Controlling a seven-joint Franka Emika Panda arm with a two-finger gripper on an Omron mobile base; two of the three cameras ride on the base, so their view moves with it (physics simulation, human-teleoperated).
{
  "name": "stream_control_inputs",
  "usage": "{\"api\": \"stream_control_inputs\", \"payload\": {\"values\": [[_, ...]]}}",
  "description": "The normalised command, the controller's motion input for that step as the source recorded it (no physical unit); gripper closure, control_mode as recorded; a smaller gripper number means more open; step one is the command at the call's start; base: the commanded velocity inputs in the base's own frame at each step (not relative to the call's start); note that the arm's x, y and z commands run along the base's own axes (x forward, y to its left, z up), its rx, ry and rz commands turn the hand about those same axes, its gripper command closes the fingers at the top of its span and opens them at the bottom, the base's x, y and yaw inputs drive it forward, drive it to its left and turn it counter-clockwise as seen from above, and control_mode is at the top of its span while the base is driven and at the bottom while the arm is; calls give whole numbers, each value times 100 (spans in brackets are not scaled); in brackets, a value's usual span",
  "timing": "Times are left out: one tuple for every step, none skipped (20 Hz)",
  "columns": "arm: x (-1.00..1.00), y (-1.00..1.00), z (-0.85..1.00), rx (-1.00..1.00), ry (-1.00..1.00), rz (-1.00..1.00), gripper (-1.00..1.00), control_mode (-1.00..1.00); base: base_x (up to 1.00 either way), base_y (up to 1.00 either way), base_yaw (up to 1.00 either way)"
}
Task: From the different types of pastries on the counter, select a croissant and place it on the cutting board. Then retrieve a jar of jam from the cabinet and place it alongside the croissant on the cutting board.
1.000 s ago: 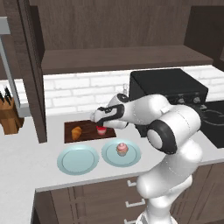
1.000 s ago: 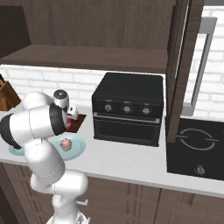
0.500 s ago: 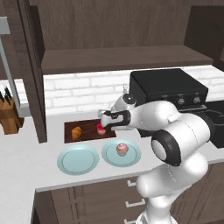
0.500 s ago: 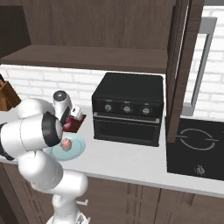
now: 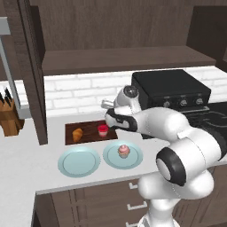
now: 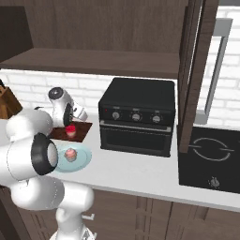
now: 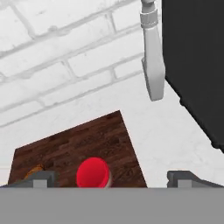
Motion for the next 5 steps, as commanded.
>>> {"api": "stream_control_inputs", "payload": {"values": [[-16, -14, 51, 0, -1, 0, -100, -100, 0, 0, 0], [-23, -14, 44, 0, 0, 0, -100, -100, 0, 0, 0], [-24, -17, 32, 0, 0, 0, -100, -100, 0, 0, 0], [-25, -19, 17, 0, 0, 0, -100, -100, 0, 0, 0], [-19, -19, 11, 0, 0, 0, -100, -100, 0, 0, 0]]}}
